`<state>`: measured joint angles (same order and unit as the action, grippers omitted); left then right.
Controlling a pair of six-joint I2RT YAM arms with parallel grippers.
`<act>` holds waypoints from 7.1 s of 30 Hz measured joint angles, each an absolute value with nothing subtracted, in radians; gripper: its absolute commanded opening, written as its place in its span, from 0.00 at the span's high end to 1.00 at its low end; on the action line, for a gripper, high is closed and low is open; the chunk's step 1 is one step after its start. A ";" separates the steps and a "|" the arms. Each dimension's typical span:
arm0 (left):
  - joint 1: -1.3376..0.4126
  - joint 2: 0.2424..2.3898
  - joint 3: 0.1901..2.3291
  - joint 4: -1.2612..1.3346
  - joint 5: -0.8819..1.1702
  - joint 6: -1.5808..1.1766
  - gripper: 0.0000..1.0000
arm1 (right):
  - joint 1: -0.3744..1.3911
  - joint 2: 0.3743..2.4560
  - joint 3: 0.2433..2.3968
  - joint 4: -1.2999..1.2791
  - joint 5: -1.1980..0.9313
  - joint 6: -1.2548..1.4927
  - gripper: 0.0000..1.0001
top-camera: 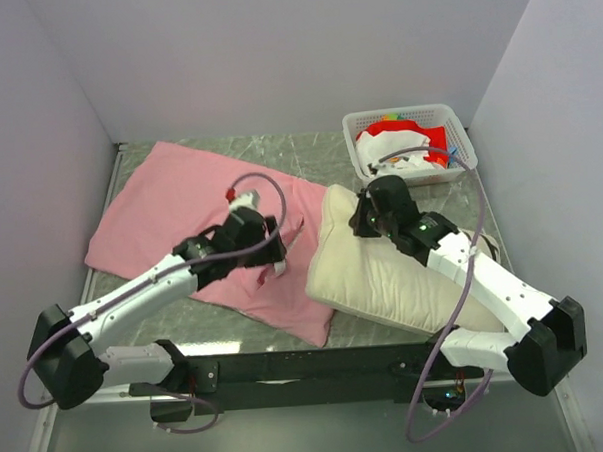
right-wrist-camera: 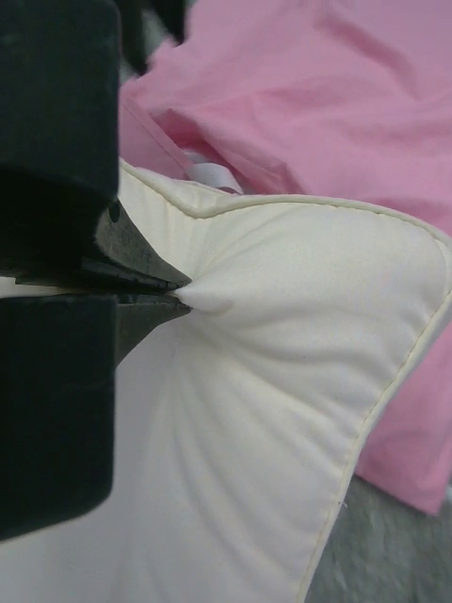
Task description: Put the pillow into the pillowcase
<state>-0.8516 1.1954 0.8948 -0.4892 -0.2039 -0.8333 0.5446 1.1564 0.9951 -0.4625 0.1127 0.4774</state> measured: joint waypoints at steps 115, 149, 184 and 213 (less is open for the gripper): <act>-0.494 1.111 0.987 -0.674 0.112 -0.444 0.99 | 0.605 1.918 1.453 -0.356 -0.035 0.646 1.00; -0.494 1.132 1.003 -0.650 0.313 -0.430 0.99 | 0.531 1.903 1.331 -0.152 -0.196 0.858 0.70; -0.481 1.316 0.986 -0.477 0.174 -0.574 0.28 | 0.922 1.757 1.147 -0.245 0.225 0.529 0.89; -0.655 1.068 0.572 -0.297 -0.306 -0.759 0.39 | 0.902 1.753 1.174 -0.243 0.159 0.553 1.00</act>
